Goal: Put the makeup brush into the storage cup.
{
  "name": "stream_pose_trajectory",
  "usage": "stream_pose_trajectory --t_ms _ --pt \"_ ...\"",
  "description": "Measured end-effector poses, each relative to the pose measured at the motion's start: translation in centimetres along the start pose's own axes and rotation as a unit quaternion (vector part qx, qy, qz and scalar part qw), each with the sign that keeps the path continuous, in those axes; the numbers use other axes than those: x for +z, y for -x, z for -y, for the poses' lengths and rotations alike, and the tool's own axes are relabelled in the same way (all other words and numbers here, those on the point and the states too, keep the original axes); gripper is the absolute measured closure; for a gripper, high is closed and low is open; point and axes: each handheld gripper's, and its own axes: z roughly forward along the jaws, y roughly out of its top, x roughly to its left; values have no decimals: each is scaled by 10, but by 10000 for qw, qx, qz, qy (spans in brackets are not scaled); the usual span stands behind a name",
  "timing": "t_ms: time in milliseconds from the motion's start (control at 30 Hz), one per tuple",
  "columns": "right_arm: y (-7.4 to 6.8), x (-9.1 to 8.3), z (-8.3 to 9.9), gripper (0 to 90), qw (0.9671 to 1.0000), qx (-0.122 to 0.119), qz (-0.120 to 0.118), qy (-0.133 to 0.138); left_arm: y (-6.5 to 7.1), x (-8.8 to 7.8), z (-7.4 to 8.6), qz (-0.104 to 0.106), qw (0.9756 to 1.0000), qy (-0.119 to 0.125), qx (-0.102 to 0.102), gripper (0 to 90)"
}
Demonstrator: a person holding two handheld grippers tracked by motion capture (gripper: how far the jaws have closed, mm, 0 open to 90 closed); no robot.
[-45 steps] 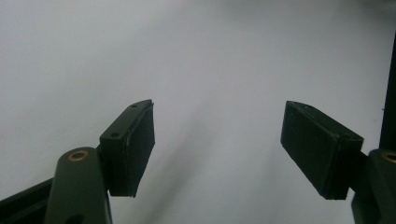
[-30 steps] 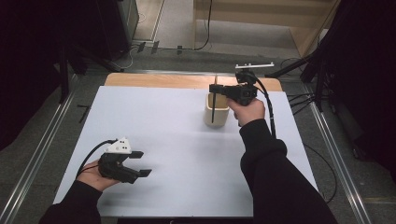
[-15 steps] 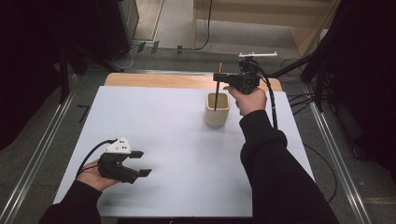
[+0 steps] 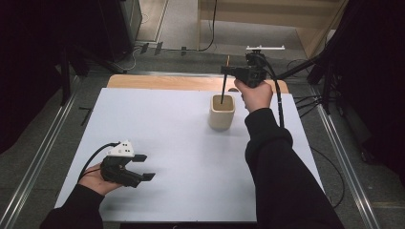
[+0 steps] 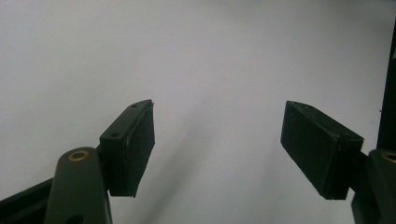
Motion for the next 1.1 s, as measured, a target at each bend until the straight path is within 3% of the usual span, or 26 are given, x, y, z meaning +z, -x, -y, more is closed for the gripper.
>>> stream_pose_trajectory --t_ms 367,867,1100 --pt "6 13 -2 837 9997 9 179 181 -1 0 0 -4 10000 -12 -10 269" --pt "11 22 2 837 9962 -341 677 421 0 1 0 28 10000 -11 6 269" --pt "13 25 8 836 9956 -363 747 426 0 0 0 36 10000 -14 1 269"
